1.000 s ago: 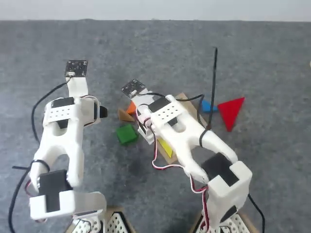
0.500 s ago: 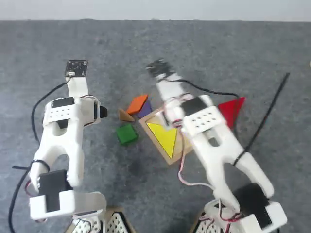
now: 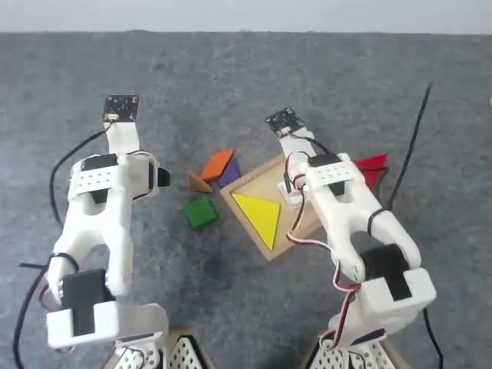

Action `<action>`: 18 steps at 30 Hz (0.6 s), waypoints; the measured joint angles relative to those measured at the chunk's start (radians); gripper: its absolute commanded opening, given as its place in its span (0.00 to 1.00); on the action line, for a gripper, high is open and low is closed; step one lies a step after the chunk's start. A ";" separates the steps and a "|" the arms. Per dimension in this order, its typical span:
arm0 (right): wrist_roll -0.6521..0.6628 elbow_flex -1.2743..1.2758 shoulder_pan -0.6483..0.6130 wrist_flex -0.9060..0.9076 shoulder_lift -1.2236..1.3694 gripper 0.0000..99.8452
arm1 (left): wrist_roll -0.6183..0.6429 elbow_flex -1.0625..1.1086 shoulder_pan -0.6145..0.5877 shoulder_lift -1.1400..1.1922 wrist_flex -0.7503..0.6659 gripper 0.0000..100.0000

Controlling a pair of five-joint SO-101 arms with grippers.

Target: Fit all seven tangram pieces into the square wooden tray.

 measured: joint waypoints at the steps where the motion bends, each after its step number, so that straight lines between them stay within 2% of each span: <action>1: 0.000 -0.017 0.009 0.014 0.011 0.21 | 0.000 0.000 0.000 0.000 0.000 0.25; 10: -0.066 -0.029 0.160 0.074 0.018 0.21 | 0.000 0.000 0.000 0.000 0.000 0.25; 18: -0.091 0.104 0.199 0.069 -0.074 0.21 | 0.000 0.000 0.000 0.000 0.000 0.25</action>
